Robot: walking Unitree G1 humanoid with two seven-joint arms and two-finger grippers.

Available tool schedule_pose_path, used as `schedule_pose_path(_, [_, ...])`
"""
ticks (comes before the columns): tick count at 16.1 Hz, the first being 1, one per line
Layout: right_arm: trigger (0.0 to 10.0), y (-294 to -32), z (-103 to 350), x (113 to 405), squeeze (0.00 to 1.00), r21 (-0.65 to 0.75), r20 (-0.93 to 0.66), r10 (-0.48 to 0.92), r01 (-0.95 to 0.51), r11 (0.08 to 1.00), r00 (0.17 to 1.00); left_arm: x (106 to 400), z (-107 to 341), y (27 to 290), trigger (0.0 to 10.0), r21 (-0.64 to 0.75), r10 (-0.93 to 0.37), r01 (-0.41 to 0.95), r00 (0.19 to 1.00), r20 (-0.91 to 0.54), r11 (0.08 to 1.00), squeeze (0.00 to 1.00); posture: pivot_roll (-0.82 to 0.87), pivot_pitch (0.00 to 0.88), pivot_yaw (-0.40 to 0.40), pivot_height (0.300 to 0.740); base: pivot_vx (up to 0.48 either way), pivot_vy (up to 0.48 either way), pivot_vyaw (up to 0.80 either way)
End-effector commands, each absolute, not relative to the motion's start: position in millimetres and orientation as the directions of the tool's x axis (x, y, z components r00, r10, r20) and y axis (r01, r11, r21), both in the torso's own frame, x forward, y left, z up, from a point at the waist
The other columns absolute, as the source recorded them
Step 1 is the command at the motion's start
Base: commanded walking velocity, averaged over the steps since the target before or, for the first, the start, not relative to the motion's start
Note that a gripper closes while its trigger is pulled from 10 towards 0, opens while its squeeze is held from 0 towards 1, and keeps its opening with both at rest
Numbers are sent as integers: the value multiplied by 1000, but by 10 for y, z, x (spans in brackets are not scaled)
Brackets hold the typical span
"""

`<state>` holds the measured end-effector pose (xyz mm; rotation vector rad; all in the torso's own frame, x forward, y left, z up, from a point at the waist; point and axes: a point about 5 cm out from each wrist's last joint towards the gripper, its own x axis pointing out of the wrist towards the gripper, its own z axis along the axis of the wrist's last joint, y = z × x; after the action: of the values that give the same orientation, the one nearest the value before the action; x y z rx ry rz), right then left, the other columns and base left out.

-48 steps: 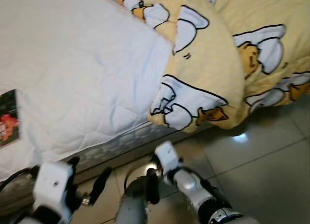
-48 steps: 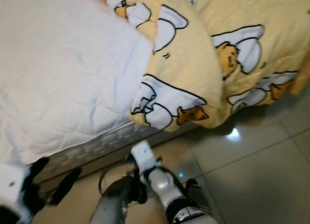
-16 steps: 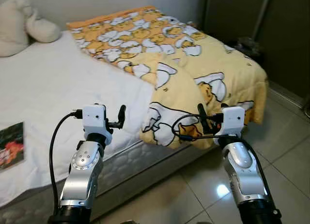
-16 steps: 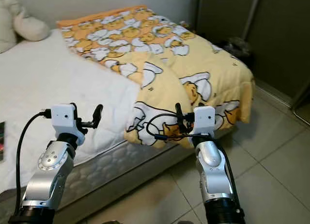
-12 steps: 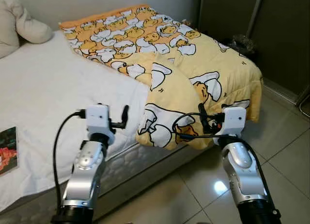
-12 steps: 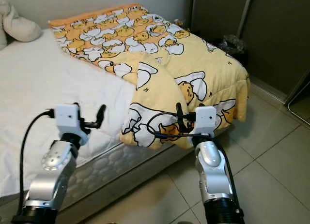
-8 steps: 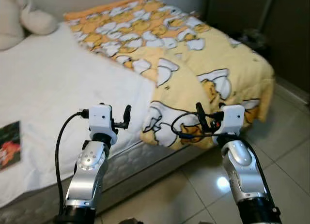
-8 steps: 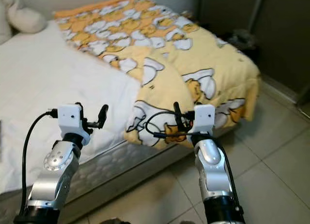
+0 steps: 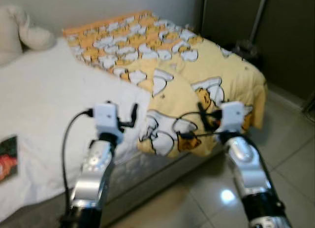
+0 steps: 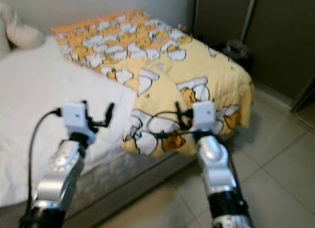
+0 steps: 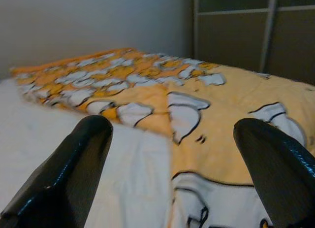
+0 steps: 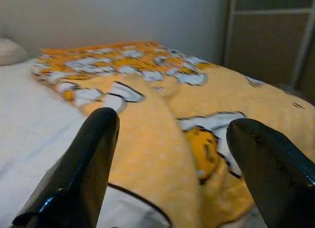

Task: Clean up the room

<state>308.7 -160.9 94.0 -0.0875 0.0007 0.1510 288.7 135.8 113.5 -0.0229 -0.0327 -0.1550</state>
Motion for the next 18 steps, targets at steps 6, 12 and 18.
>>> schedule_pose_path(6, [10000, -1518, 970, 3119, 0, -83, 9, 172, -171, 982, 985, 2935, 1119, 1377, 10000, -36, -140, 140, 990, 25, 989, 0, -144, 0, 126, 740, 465, 0, 0])
schedule_pose_path(12, [10000, -1559, 946, 3074, 0, -90, -2, 178, -177, 980, 984, 2964, 1021, 1394, 10000, -3, -126, 126, 991, -38, 992, 0, -151, 0, 133, 740, 375, 0, 0])
schedule_pose_path(18, [10000, -1721, 925, 2973, 0, -101, -14, 145, -145, 984, 989, 3085, 947, 1449, 10000, 11, -74, 75, 993, -95, 997, 0, -196, 0, 159, 740, 0, 0, 0])
